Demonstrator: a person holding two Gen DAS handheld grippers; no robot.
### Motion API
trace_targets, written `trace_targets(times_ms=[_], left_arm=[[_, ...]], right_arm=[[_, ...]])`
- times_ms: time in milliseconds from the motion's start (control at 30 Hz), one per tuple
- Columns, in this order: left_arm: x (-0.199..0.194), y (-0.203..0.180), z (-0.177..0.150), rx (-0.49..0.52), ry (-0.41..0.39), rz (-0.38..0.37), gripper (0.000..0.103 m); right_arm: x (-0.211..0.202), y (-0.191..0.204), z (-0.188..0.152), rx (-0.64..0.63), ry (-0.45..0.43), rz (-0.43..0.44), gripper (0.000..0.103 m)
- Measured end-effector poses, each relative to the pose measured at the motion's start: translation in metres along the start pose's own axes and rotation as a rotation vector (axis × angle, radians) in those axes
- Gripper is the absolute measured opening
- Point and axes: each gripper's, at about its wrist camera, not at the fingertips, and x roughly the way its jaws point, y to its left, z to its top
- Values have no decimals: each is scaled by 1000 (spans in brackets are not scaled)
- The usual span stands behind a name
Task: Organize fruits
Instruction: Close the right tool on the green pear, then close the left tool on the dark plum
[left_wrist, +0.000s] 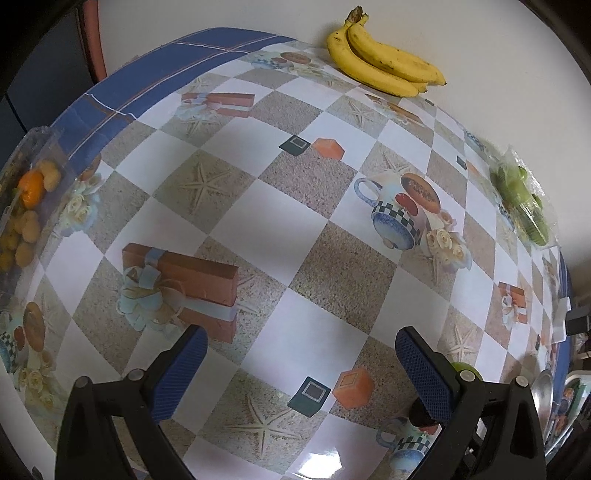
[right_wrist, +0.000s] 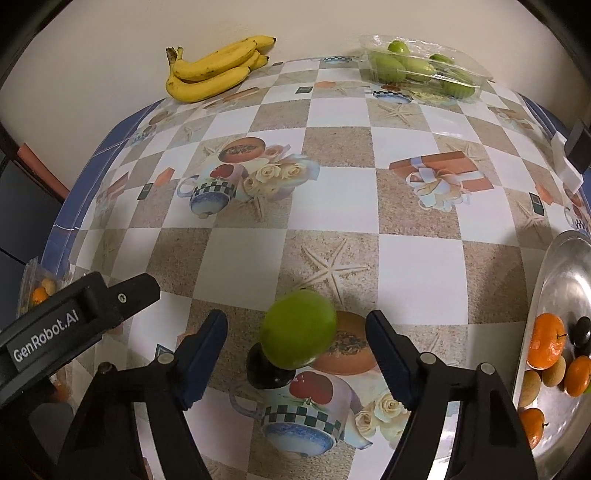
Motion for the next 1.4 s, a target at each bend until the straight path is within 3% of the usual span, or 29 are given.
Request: trace_targets(times_ms=[267,700,1100,1400], left_arm=[[-1,-3,0,1,2,-11,103],[-4,-15,-3,34,13,-54,103],[-2,-47,-16,121,55,-135,101],[3,-74,-29,191,98,-169,89]], right_arm=[[-2,-3,0,13,0,-8,41],[-15,-8,3,33,-13,-3,41],[-43,-50,5,116,-42,-64,41],[-64,-75,6,147,-79,-99,41]])
